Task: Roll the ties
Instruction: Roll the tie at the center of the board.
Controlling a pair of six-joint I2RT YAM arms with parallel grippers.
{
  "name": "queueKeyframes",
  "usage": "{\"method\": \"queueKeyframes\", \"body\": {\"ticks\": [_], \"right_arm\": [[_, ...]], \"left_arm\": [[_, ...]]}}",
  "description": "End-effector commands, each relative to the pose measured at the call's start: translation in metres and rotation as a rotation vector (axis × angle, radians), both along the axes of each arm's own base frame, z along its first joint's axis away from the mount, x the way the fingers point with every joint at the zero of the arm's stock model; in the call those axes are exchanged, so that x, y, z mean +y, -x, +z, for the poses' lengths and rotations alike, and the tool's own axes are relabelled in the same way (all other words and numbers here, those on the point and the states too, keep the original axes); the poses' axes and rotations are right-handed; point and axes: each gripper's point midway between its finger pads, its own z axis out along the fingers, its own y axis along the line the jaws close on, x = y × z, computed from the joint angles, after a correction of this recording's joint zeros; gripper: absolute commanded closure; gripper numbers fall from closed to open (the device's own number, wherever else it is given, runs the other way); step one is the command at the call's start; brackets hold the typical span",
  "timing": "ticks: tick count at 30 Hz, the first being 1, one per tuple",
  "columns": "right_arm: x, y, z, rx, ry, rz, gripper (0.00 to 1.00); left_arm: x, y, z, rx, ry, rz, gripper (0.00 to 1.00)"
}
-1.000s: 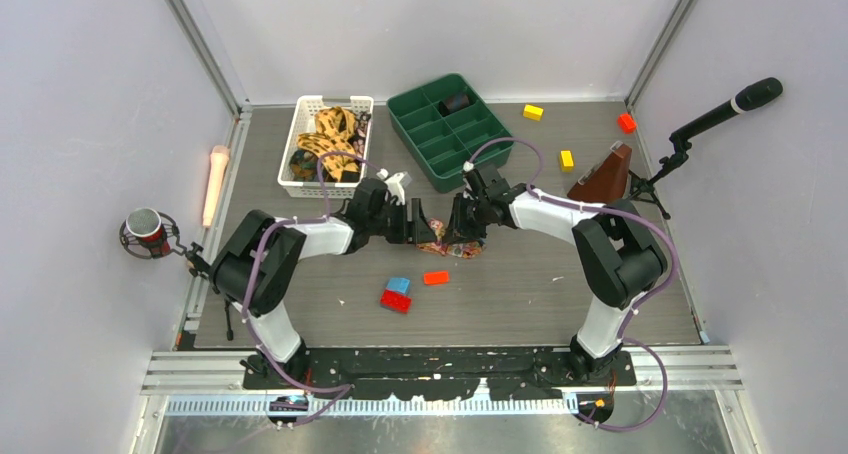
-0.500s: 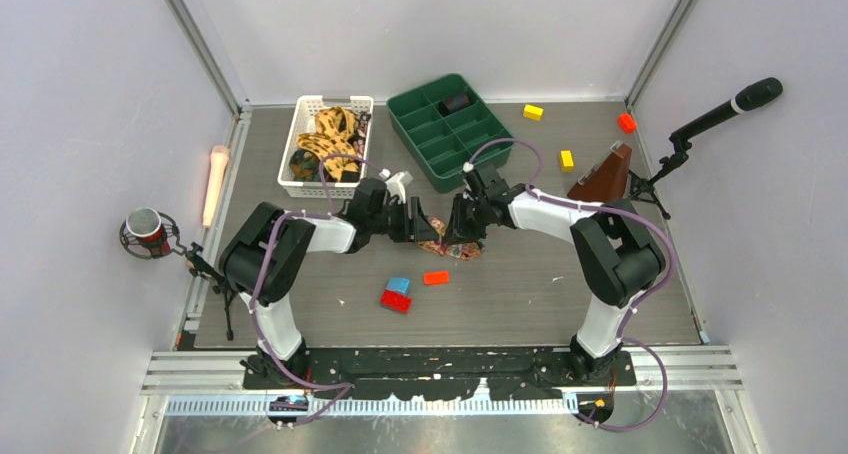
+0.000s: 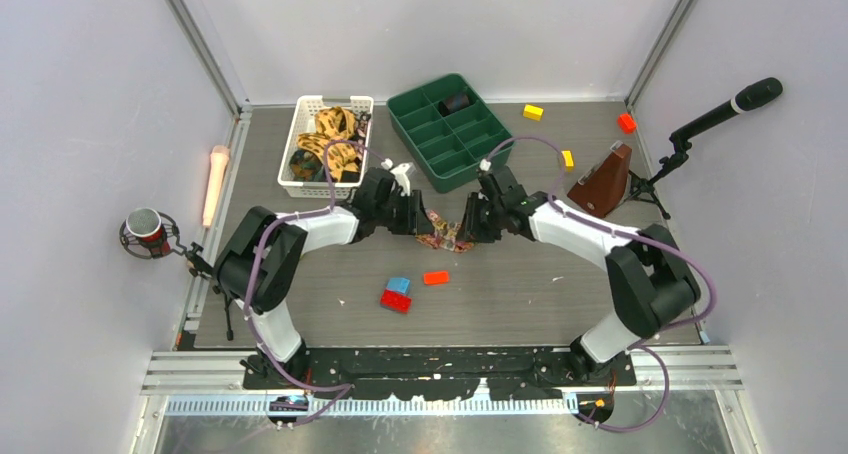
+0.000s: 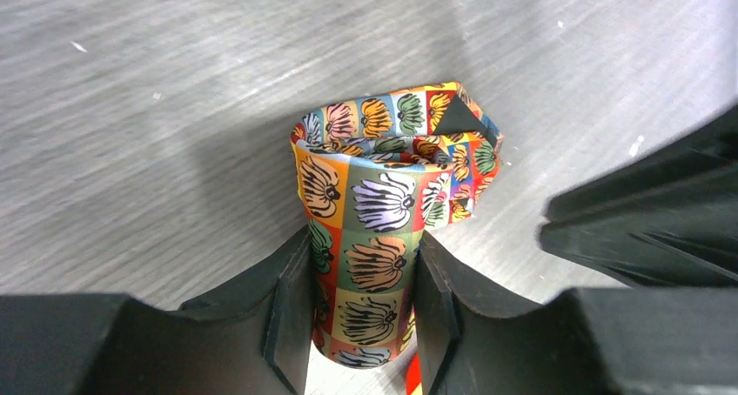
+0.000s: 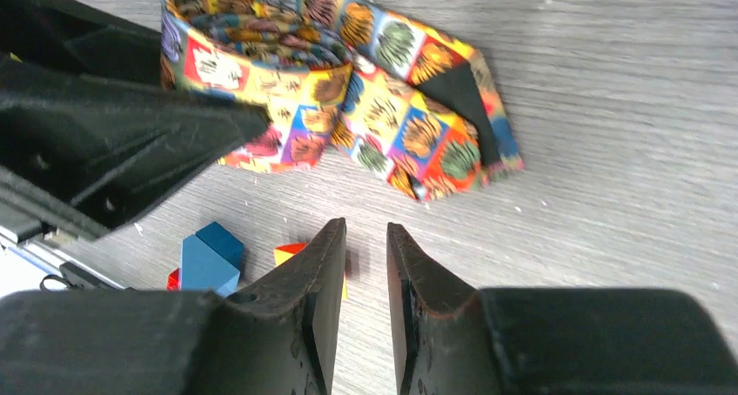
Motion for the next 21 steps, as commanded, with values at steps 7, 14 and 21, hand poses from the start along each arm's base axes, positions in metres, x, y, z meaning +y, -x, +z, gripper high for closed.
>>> {"method": "queueKeyframes", "body": {"ticks": [7,14,21], "right_arm": [[-0.038,0.004,0.029,-0.119,0.053,-0.102,0.69],[-0.046,0.012,0.024,-0.109,0.07,-0.113,0.69],[-0.049,0.018,0.022,-0.096,0.064,-0.127,0.69]], "left_arm": [[0.033,-0.024,0.007,-0.101,-0.322,0.12,0.62],[0.035,-0.039,0.014,-0.153,-0.421,0.198,0.63],[0.031,-0.05,0.016,-0.204,-0.588,0.239,0.64]]}}
